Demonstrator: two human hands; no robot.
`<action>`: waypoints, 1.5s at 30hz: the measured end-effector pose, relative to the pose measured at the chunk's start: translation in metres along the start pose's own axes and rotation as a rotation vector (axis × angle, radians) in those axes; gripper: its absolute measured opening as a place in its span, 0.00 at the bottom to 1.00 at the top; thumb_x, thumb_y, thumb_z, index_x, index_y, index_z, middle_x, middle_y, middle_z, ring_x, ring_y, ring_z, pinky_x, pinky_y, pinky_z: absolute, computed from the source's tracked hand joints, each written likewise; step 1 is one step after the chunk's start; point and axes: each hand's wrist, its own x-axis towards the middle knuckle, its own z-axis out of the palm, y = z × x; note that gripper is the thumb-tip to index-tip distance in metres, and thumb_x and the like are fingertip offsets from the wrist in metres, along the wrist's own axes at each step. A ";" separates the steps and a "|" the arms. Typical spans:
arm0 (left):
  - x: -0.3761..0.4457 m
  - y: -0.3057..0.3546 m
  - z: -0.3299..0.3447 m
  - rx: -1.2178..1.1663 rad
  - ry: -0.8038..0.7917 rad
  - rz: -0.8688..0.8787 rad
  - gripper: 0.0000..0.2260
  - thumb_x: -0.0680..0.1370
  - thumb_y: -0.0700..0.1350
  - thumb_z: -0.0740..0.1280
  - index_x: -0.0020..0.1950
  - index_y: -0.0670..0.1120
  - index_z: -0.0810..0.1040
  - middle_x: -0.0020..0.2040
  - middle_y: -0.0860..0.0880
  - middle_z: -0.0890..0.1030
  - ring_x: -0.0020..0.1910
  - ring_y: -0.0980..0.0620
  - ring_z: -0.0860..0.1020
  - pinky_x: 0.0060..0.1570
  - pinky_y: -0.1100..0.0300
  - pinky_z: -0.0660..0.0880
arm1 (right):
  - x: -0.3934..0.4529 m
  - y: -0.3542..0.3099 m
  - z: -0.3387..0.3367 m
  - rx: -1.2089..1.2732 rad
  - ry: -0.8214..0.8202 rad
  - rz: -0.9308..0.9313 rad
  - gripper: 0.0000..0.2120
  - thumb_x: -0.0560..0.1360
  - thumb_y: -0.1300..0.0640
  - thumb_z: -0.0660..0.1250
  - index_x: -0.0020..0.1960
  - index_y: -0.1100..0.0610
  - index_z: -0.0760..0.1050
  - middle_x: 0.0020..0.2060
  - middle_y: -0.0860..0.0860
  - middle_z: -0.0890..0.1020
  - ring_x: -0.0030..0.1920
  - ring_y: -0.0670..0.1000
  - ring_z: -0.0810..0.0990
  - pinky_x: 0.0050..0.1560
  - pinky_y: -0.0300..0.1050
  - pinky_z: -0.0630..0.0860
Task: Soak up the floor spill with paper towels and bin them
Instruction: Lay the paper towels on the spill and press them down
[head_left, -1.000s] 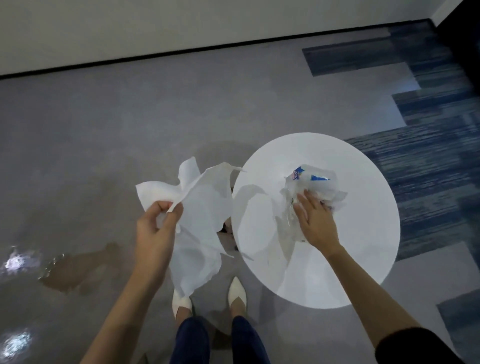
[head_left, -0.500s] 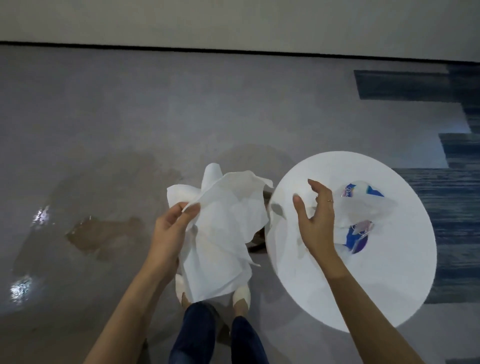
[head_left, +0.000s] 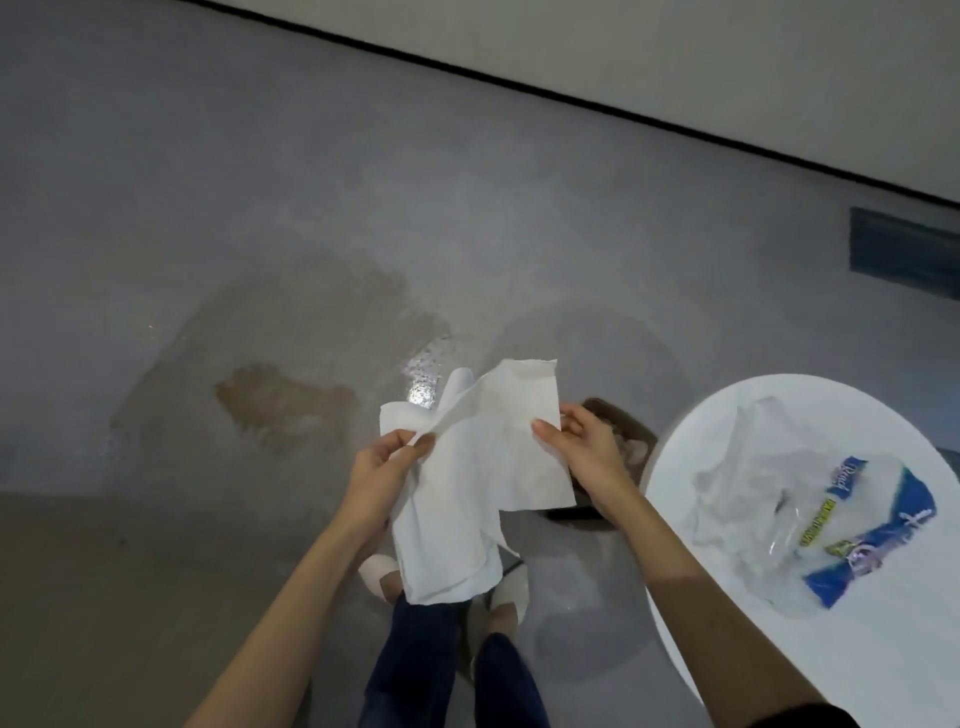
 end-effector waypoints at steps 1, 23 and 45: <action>0.005 -0.002 -0.007 -0.007 0.005 -0.017 0.07 0.76 0.41 0.68 0.43 0.38 0.78 0.36 0.44 0.81 0.32 0.49 0.78 0.33 0.61 0.76 | 0.004 0.001 0.007 -0.017 0.012 0.005 0.14 0.72 0.58 0.74 0.56 0.57 0.78 0.49 0.50 0.85 0.48 0.48 0.84 0.44 0.36 0.78; 0.065 -0.041 -0.196 -0.002 0.278 -0.046 0.04 0.73 0.42 0.73 0.45 0.51 0.85 0.53 0.45 0.82 0.51 0.45 0.81 0.53 0.47 0.79 | 0.061 0.008 0.173 -0.397 -0.058 -0.040 0.10 0.78 0.61 0.66 0.37 0.57 0.75 0.31 0.48 0.78 0.30 0.42 0.76 0.29 0.28 0.69; 0.179 -0.197 -0.291 -0.161 0.924 -0.010 0.11 0.77 0.37 0.67 0.56 0.48 0.81 0.57 0.45 0.77 0.56 0.43 0.76 0.58 0.46 0.76 | 0.257 0.160 0.347 -0.827 -0.295 -0.351 0.11 0.78 0.58 0.66 0.37 0.53 0.73 0.25 0.43 0.70 0.28 0.42 0.68 0.29 0.33 0.63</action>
